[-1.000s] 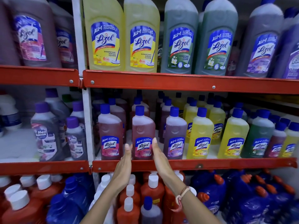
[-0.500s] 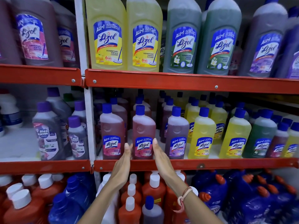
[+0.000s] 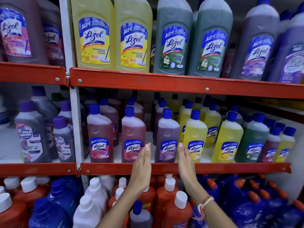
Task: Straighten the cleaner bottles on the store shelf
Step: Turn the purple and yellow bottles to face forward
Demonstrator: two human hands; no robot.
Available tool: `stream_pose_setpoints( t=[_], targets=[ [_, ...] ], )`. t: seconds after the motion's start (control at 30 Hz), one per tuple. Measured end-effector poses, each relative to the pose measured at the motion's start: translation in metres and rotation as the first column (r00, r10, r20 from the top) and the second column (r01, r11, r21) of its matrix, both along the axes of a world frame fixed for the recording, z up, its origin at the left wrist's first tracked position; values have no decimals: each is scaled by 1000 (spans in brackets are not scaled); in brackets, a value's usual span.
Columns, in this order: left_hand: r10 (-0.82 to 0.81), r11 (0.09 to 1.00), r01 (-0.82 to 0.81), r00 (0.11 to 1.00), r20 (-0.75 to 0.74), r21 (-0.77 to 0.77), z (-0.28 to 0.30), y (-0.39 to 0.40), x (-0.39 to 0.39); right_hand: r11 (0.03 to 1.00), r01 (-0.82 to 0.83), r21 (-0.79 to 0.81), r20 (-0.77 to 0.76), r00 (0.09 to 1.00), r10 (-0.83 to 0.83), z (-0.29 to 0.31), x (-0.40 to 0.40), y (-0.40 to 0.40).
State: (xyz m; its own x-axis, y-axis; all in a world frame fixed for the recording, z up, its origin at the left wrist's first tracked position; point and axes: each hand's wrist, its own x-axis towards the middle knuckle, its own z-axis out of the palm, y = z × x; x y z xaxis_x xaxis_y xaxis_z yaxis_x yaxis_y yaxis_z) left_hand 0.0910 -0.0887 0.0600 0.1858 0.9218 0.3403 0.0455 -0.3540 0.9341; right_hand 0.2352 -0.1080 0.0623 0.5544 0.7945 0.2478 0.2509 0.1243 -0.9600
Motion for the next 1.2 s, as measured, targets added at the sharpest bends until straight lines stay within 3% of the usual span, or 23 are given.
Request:
stream_pose_setpoints(
  t=[0.1, 0.23, 0.57, 0.9, 0.97, 1.07, 1.13, 1.2],
  targets=[
    [-167, 975, 151, 982, -89, -162, 11, -6, 16, 992, -93, -81, 3, 996, 94, 0, 2, 5],
    [-224, 957, 201, 970, -91, -210, 16, -6, 25, 994, -92, -66, -7, 996, 92, -6, 4, 6],
    [-172, 968, 168, 985, -10, -186, 13, 6, 23, 985, -164, -50, -2, 986, 164, 4, 6, 3],
    [-156, 967, 141, 986, -54, -214, 5, -2, 43, 962, -261, -73, -18, 965, 261, -7, 45, -9],
    [-81, 984, 69, 994, -67, -167, 1, 0, 44, 983, -184, -25, -2, 983, 184, -3, 47, -11],
    [167, 985, -167, 986, 1, 40, -3, -5, 51, 987, 103, 120, -37, 994, -100, -1, 56, -18],
    [150, 985, -154, 988, 46, 83, -5, -9, 60, 956, 230, 182, -78, 973, -219, 2, 64, -22],
    [-16, 1000, 16, 999, 38, 7, -6, -12, 77, 956, 255, 148, -87, 966, -244, 3, 73, -24]
  ],
)
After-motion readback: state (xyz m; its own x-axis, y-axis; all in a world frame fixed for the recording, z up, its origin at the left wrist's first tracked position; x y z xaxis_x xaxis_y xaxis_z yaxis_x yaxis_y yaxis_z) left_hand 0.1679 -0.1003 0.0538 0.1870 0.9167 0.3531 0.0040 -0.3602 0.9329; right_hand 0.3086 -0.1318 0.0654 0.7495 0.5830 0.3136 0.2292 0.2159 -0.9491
